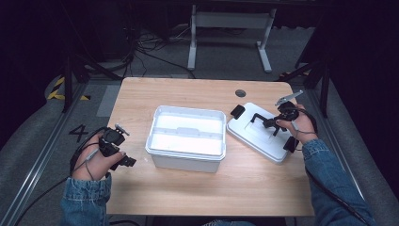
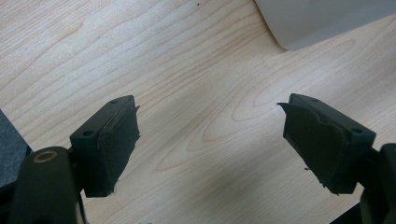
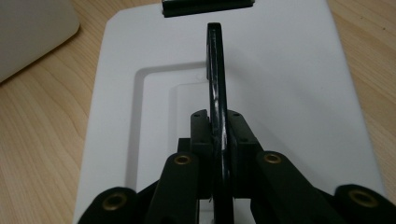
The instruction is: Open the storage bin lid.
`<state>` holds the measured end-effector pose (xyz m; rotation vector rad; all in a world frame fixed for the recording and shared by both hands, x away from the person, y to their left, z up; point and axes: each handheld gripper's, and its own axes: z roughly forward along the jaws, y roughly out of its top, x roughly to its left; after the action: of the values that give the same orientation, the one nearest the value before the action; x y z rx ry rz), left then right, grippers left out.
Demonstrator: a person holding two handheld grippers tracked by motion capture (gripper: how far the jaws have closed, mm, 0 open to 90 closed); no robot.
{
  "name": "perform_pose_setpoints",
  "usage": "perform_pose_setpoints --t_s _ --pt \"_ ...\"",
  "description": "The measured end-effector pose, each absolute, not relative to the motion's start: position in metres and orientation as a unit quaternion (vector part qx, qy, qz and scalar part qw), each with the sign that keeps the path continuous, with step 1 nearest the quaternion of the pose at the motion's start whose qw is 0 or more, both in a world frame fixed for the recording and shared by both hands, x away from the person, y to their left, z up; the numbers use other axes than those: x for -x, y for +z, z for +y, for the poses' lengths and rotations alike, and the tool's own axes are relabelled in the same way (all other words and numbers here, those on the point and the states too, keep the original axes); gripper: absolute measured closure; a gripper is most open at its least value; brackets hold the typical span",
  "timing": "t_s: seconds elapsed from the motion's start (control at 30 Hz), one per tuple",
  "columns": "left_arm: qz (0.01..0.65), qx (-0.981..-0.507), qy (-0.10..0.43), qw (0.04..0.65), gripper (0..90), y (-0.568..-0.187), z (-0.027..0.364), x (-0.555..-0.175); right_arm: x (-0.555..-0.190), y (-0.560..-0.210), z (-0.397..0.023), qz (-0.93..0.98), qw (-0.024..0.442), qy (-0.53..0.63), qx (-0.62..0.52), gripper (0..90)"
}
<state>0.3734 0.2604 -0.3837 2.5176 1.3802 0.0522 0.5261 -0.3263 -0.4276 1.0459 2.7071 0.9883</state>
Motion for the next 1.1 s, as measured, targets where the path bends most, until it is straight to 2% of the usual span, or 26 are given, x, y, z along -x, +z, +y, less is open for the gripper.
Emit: perform_pose_setpoints --t_s 0.1,0.23,0.33,0.37,0.43,0.77,1.1 --pt "0.477 -0.868 0.017 0.138 19.0 -0.384 0.260 -0.374 -0.526 -0.428 -0.328 0.879 0.034 0.323 -0.349 82.6" --pt "0.468 -0.874 0.025 0.133 18.9 -0.383 0.260 -0.377 -0.527 -0.426 -0.328 0.880 0.048 0.309 -0.359 76.2" --pt "0.474 -0.869 0.016 0.137 18.9 -0.385 0.258 -0.377 -0.527 -0.423 -0.330 0.876 0.073 0.303 -0.369 67.1" --pt "0.474 -0.869 0.016 0.137 18.9 -0.385 0.258 -0.377 -0.527 -0.423 -0.330 0.876 0.073 0.303 -0.369 67.1" --pt "0.474 -0.870 0.016 0.137 18.9 -0.384 0.258 -0.378 -0.526 -0.418 -0.331 0.865 0.075 0.324 -0.377 58.4" --pt "0.468 -0.872 0.017 0.139 18.9 -0.384 0.256 -0.379 -0.505 -0.386 -0.320 0.868 0.118 0.342 -0.340 55.0" --pt "0.472 -0.870 0.020 0.142 18.9 -0.382 0.256 -0.375 -0.460 -0.357 -0.291 0.880 0.094 0.368 -0.285 52.7"
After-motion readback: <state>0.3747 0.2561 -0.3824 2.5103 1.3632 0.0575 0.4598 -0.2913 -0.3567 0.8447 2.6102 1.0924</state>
